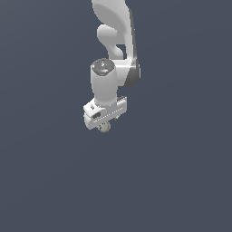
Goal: Pick up the object and move it to a goal position.
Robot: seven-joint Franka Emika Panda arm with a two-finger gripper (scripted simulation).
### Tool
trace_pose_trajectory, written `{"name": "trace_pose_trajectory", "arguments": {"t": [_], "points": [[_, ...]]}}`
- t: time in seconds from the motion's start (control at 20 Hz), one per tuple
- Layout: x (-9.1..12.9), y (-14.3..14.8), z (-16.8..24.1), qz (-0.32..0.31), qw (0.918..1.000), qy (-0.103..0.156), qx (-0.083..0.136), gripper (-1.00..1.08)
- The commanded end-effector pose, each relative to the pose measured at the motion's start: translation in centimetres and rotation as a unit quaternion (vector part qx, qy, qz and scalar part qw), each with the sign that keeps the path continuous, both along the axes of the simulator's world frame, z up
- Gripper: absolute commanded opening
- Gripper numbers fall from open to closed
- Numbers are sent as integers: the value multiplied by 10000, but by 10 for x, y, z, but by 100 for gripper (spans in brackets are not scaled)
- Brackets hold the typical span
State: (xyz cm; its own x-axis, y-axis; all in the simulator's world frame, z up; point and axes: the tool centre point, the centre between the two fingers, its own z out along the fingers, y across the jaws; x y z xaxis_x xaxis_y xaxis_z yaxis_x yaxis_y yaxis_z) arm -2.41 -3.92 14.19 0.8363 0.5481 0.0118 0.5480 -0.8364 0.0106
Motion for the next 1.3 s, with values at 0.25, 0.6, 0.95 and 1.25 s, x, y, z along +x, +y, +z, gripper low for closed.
{"name": "trace_pose_trajectory", "arguments": {"t": [0.25,0.6,0.95,1.25], "points": [[-14,-10,-14,936,9956,28,-17,100],[-27,-18,-26,1799,9837,51,-23,100],[-40,-25,-36,2554,9668,68,-20,100],[-47,-28,-42,2959,9552,75,-16,100]]}}
